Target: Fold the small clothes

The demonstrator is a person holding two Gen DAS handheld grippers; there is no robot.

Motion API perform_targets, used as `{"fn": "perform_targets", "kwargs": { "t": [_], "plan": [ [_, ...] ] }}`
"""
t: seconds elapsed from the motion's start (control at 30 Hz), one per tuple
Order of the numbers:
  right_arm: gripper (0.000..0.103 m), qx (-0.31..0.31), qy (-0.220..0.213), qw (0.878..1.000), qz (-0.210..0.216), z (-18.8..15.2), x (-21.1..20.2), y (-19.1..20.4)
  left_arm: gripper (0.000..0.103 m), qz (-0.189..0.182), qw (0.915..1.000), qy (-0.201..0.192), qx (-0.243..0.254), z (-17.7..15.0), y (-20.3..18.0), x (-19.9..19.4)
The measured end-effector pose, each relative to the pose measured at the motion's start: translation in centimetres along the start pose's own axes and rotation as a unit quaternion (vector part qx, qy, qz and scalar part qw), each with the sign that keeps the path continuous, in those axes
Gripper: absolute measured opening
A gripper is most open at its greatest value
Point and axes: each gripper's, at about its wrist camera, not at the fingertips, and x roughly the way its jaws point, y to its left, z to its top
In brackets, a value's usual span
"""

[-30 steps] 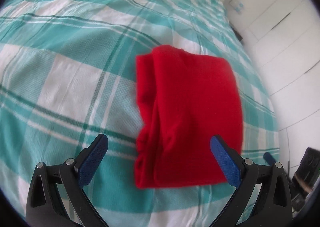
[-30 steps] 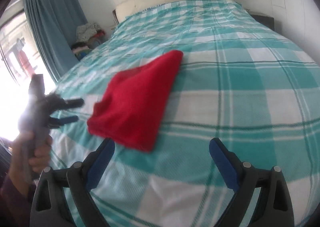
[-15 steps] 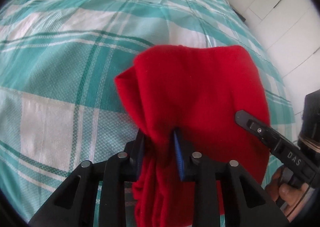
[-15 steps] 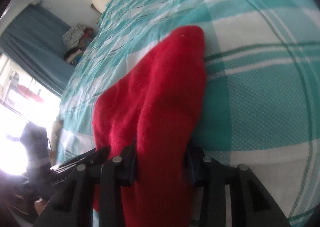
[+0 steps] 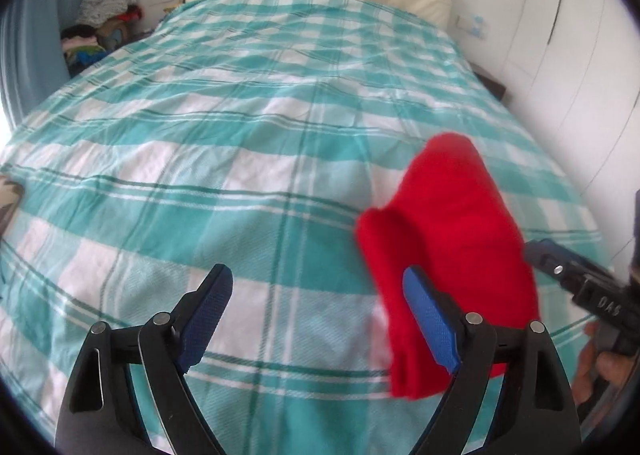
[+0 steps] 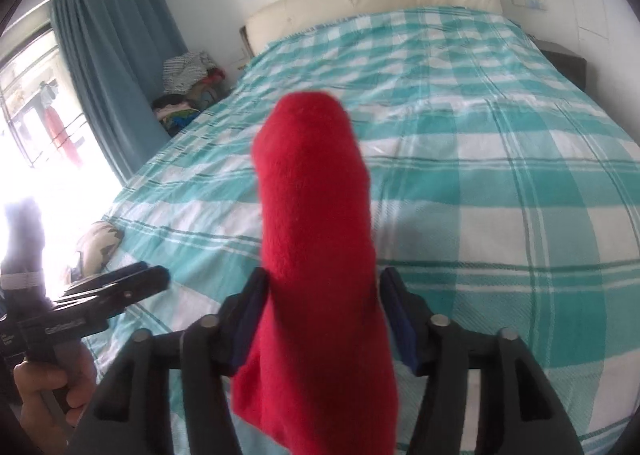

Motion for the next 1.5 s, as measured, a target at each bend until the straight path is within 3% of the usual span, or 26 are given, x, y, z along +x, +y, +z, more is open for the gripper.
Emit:
{"fn": "perform_targets", "kwargs": {
  "t": [0.1,0.13,0.27,0.4,0.53,0.6,0.7,0.87,1.2,1.5],
  "plan": [
    [0.073,0.007,0.010,0.999,-0.030,-3.8,-1.5,-2.9,0.091,0.052,0.9980,-0.015,0.034,-4.4,-0.8,-1.7],
    [0.080,0.001,0.013,0.999,-0.045,-5.4,-2.4,-3.6,0.096,0.063,0.9966,-0.024,0.046,-5.8,-1.4,-2.6],
    [0.086,-0.029,0.019,0.996,-0.080,-10.3,-6.2,-4.4,0.102,0.083,0.9928,-0.054,0.068,-10.4,-4.1,-6.5],
    [0.088,-0.044,0.007,0.994,-0.103,-13.7,-10.8,-4.0,0.102,0.064,0.9965,-0.035,0.040,-13.6,-5.9,-8.7],
    [0.092,-0.046,-0.010,0.992,-0.118,-16.7,-14.9,-3.1,0.102,0.082,0.9949,-0.058,0.005,-16.8,-6.6,-10.2],
    [0.092,-0.046,-0.014,0.991,-0.127,-18.1,-16.2,-2.7,0.102,0.082,0.9957,-0.042,-0.006,-17.9,-6.7,-10.2],
    [0.092,-0.050,-0.022,0.988,-0.144,-19.7,-17.3,-1.6,0.102,0.059,0.9982,0.003,0.006,-18.7,-6.9,-9.3],
    [0.092,-0.055,-0.022,0.985,-0.160,-20.9,-17.7,0.0,0.102,0.049,0.9987,0.015,-0.001,-19.4,-6.1,-9.8],
    [0.092,-0.090,-0.005,0.981,-0.172,-21.4,-16.1,2.6,0.102,0.059,0.9981,-0.002,0.016,-19.8,-6.0,-10.7],
    [0.092,-0.102,-0.014,0.977,-0.185,-20.9,-17.0,4.1,0.102,0.064,0.9975,-0.010,0.027,-19.7,-6.4,-11.2]
  ]
}}
